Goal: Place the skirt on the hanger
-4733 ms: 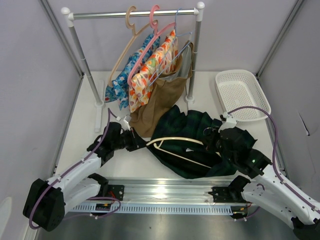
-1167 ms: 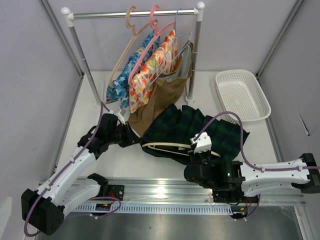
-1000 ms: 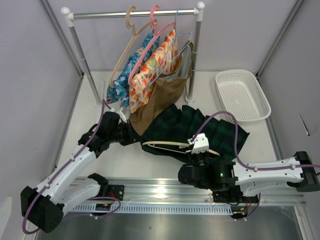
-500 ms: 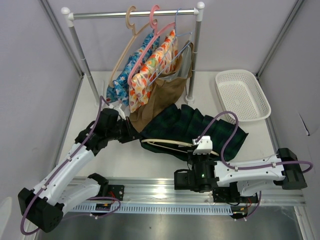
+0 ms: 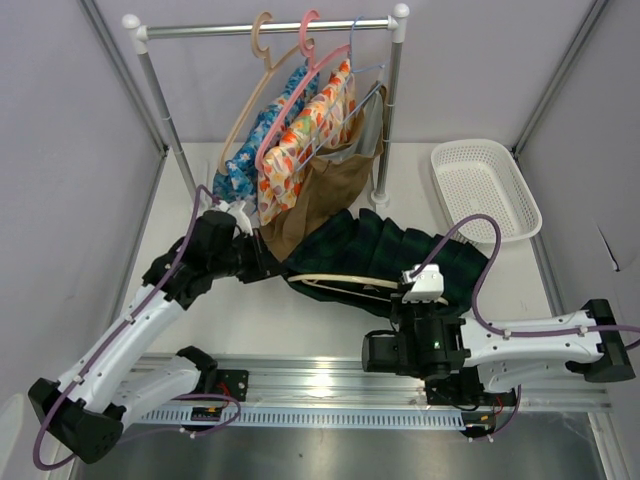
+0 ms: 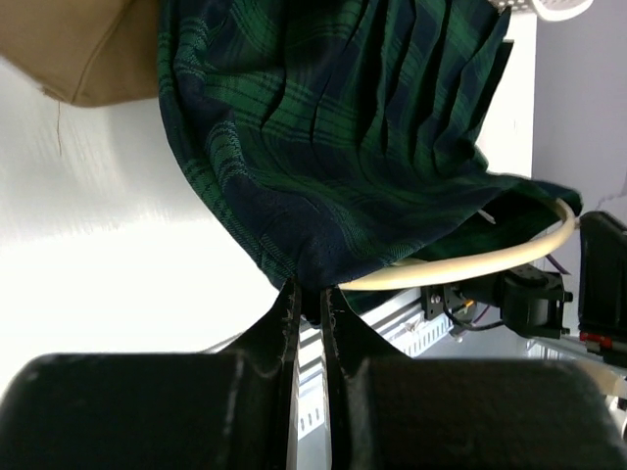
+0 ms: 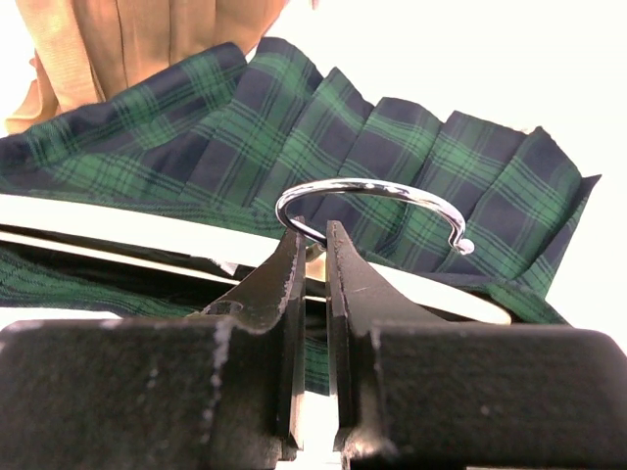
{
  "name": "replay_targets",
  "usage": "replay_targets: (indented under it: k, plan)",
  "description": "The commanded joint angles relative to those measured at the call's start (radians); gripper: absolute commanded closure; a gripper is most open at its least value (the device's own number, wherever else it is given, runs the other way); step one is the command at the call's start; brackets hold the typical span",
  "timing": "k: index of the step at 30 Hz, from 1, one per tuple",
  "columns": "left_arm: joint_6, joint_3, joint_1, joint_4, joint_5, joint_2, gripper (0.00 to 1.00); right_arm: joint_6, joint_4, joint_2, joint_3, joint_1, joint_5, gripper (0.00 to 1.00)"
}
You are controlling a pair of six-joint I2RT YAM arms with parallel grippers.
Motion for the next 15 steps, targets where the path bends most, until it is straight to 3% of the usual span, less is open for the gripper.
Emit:
replay_targets:
  k: [1,6,9,10,13,15]
  plan:
    - [0.003,0.090,-0.015,-0.017,0.025,-0.029,1.00,-0.149,-0.013,-0.031,-0.006,-0.016,0.053,1.00]
    - [0.018,0.196,-0.032,-0.107,-0.001,-0.023,1.00,-0.310,0.114,-0.115,-0.029,-0.029,0.062,1.00]
    - [0.009,0.271,-0.052,-0.135,-0.002,-0.002,1.00,-0.611,0.376,-0.178,-0.081,-0.037,0.037,1.00]
    - [0.005,0.279,-0.074,-0.140,-0.007,0.012,1.00,-0.780,0.533,-0.222,-0.117,-0.043,0.028,1.00]
    - [-0.008,0.330,-0.130,-0.153,-0.042,0.047,1.00,-0.949,0.729,-0.291,-0.158,-0.062,-0.007,1.00]
    - [-0.015,0.357,-0.148,-0.158,-0.054,0.063,1.00,-1.005,0.755,-0.301,-0.153,-0.069,-0.013,1.00]
